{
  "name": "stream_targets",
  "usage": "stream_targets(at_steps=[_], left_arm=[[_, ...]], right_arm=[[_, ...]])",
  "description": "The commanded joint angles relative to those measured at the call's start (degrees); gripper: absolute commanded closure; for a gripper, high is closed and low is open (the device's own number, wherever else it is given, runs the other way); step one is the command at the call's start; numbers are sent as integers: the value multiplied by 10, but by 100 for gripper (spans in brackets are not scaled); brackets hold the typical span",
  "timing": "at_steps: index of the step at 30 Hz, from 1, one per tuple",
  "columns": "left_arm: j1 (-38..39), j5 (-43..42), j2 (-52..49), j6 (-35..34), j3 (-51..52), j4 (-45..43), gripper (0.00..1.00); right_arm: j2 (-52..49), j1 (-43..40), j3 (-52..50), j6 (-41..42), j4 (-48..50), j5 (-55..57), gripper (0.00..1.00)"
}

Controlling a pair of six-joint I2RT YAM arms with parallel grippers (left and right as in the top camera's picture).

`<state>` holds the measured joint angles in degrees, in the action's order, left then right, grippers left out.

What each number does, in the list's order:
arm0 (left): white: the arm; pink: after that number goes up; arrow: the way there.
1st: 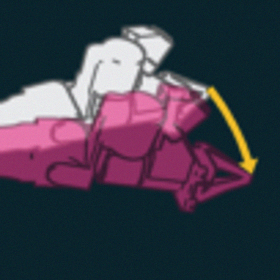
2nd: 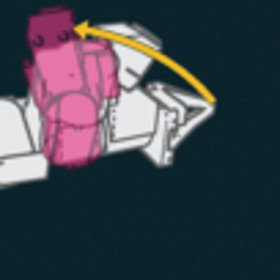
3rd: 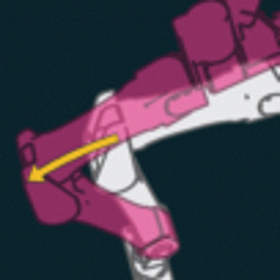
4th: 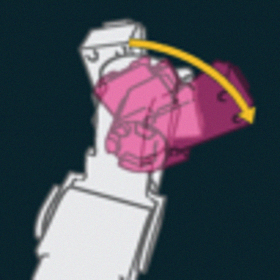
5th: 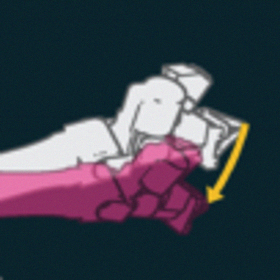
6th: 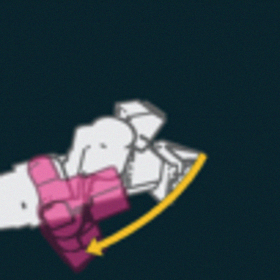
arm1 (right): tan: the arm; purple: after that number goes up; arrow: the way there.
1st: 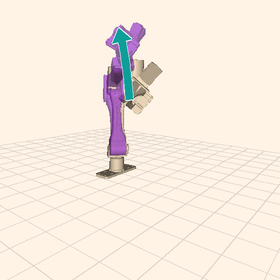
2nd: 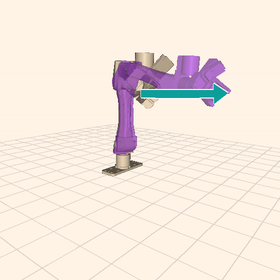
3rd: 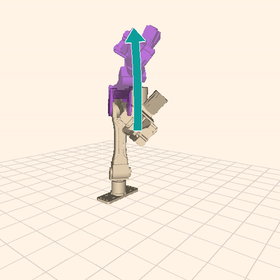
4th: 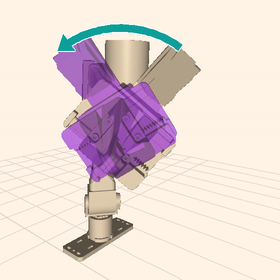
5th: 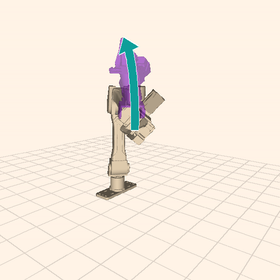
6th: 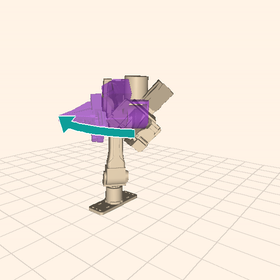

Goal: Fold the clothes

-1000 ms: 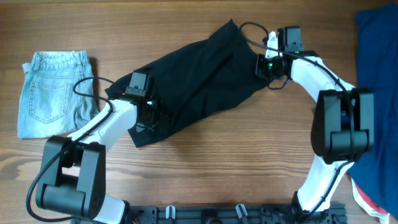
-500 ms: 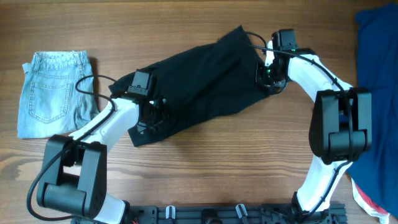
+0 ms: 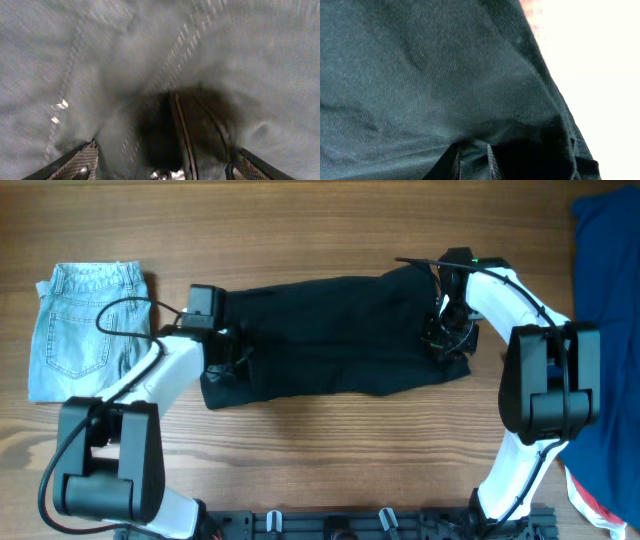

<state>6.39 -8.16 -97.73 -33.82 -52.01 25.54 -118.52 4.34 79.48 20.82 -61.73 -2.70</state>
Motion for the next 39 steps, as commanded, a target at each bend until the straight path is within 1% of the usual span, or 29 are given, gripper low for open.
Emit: stream_targets(at_steps=[1, 3, 5, 8, 11, 13, 14, 15, 16, 17, 18, 24, 27, 31, 34, 36, 37, 38, 39], left_arm=[[-37, 28, -15, 89, -29, 58, 18], [-37, 46, 6, 99, -53, 100, 15], [-38, 69, 49, 99, -84, 142, 12], [-43, 70, 113, 106, -99, 158, 4], [-58, 68, 145, 110, -99, 164, 2], [-68, 66, 144, 110, -98, 178, 1], [-71, 64, 141, 110, -97, 183, 1], [-76, 40, 132, 112, -89, 186, 0], [-78, 25, 126, 112, -84, 185, 0], [-78, 9, 118, 115, -78, 182, 0], [-78, -7, 108, 123, -73, 179, 0], [-78, -41, 40, 129, -43, 148, 0], [-78, -71, 4, 166, -36, 125, 1], [-78, -83, -37, 172, -34, 105, 1], [-77, -148, -62, 207, -34, 84, 4], [-77, -170, -76, 212, -34, 77, 7], [-77, -179, -82, 212, -34, 76, 10], [-76, -186, -88, 212, -34, 74, 15], [-74, -191, -90, 213, -34, 74, 18]], right_arm=[[-40, -23, -31, 17, -12, 97, 79], [-36, -23, -30, 17, -14, 97, 79], [-24, -23, -29, 16, -14, 96, 77], [4, -23, -16, 17, -16, 95, 76], [47, -23, -1, 16, -15, 91, 75], [81, -23, 5, 16, -10, 91, 71], [94, -23, 5, 14, -7, 91, 66], [118, -23, 5, 5, 0, 90, 62], [128, -23, 5, 1, 3, 88, 61], [139, -23, 5, 1, 5, 86, 57], [148, -23, 5, 1, 6, 86, 55], [168, -23, 5, -28, -1, 71, 54], [167, -23, 5, -28, -8, 71, 54], [167, -23, 5, -28, -11, 71, 54], [167, -23, 5, -28, -12, 71, 54], [167, -23, 5, -28, -13, 71, 54], [167, -23, 5, -28, -14, 71, 54], [167, -23, 5, -28, -14, 71, 54], [167, -23, 5, -28, -14, 71, 54]])
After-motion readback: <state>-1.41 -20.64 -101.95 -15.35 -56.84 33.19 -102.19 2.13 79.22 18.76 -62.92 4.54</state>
